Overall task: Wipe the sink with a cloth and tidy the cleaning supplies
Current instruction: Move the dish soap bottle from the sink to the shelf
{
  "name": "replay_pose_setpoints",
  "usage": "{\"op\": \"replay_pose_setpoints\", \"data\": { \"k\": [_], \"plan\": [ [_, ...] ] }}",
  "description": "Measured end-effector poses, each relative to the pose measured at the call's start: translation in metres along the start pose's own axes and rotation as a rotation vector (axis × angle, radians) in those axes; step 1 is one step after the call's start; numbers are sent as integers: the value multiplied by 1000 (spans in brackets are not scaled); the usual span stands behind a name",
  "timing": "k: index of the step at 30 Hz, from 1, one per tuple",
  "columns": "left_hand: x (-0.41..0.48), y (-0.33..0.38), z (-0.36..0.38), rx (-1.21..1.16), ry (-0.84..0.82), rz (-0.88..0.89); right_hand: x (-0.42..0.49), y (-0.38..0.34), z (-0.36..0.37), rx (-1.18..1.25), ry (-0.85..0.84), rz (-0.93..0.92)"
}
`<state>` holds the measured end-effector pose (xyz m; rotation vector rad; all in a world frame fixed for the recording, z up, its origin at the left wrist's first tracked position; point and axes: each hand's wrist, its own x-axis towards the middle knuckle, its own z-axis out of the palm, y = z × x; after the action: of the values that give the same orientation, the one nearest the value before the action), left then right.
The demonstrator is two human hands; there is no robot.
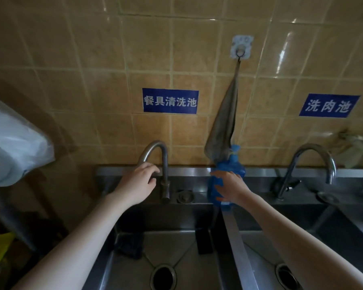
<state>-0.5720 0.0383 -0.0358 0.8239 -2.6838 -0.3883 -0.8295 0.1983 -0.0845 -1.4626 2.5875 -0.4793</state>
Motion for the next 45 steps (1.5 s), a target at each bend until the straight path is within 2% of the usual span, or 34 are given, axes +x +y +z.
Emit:
{"op": "replay_pose_setpoints", "data": {
  "k": [10, 15, 21, 26, 29, 34, 39, 45],
  "plan": [
    [62, 67, 57, 25, -125, 105, 2, 81, -5, 33, 3, 111],
    [91, 88, 97, 71, -156, 108, 1, 113, -6, 106, 31, 158],
    [118, 105, 154, 159, -178, 69, 13, 148, 13, 185, -23, 236],
    [144, 108, 191, 100, -122, -24, 31, 166, 27, 252, -99, 274],
    [161, 107, 208, 7, -145, -77, 45, 178, 34, 360, -115, 270],
    [181, 106, 228, -192, -163, -8, 74, 189, 47, 498, -113, 251],
    [188, 102, 244, -180, -57, 29, 95, 197, 68, 537, -175, 189],
    [208, 90, 246, -440, -192, -24, 116, 205, 79, 548, -243, 147]
  ]
}}
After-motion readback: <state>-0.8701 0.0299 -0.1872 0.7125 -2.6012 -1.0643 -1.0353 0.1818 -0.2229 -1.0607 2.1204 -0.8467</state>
